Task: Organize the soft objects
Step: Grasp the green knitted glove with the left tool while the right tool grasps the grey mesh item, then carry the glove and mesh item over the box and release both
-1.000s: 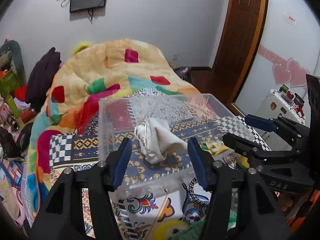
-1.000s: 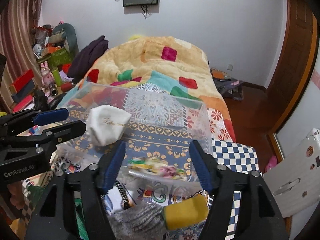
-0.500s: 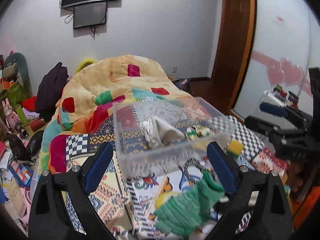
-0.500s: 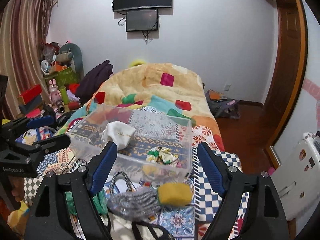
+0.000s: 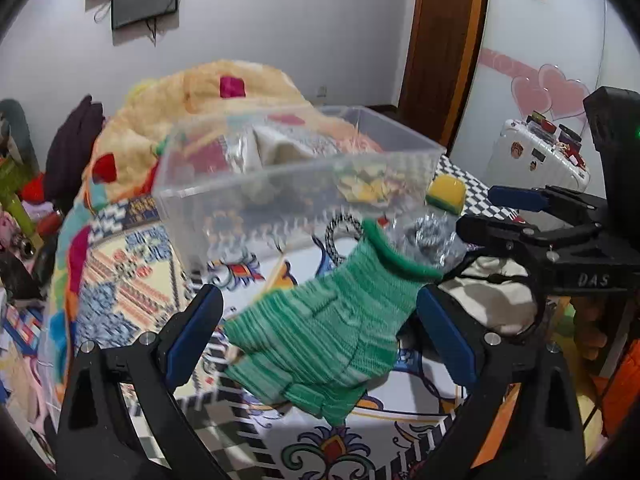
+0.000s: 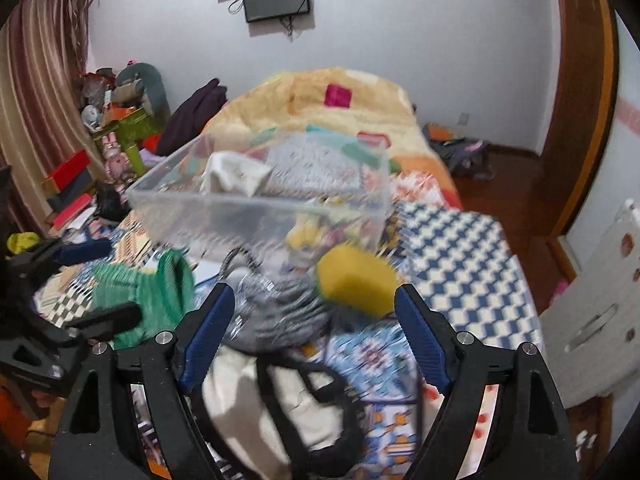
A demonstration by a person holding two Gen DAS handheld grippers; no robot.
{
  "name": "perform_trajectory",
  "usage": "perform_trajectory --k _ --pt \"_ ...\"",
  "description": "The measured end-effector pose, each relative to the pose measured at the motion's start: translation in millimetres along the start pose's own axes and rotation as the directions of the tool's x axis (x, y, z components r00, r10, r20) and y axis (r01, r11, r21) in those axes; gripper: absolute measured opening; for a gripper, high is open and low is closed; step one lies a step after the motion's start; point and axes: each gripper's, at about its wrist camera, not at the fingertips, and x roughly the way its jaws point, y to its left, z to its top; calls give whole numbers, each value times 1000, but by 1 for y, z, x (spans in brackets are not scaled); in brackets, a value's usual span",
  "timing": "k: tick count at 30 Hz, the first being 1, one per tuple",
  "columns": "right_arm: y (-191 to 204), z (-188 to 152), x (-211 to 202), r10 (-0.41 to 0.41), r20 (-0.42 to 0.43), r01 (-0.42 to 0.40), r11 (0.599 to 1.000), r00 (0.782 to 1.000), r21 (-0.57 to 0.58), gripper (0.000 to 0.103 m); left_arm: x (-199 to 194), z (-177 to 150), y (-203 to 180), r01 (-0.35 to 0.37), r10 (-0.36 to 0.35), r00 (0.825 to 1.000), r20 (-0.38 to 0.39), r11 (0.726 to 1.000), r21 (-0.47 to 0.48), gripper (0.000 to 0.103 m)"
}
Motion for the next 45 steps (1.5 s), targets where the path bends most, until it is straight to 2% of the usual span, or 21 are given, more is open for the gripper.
perform_trajectory --k 4,7,9,13,14,15,18,21,34,45 --pt "8 -5 11 25 -38 -25 1000 999 -16 78 7 -8 3 38 -39 999 -11 999 -28 98" --pt "12 -6 18 37 -62 -38 999 997 -23 71 9 -11 4 57 -57 998 -14 998 -36 83" --pt "13 -7 25 39 -83 -41 999 996 -20 60 9 -12 4 67 -68 998 -15 997 -41 73" --pt "15 -9 32 52 -108 -54 998 993 -19 47 8 -14 7 100 -101 995 -14 994 -54 60" --pt "17 -9 31 47 -104 -49 998 993 -25 40 7 -15 7 106 -107 994 -13 993 -56 57" --pt "18 -9 31 39 -102 -42 999 994 -33 33 6 -15 7 109 -110 994 -10 992 -56 55" --pt "20 -10 29 33 -92 -37 998 995 -45 21 1 -17 7 109 -109 994 3 993 -54 52" --pt "21 -9 25 23 -72 -27 998 997 -53 15 -5 -16 9 107 -106 994 21 992 -59 51" --pt "30 6 -5 52 33 -49 996 998 -79 10 -43 16 20 97 -81 983 166 991 -88 51" --pt "47 28 -34 113 158 -95 989 981 -117 10 -61 48 38 60 -22 962 272 990 -130 51"
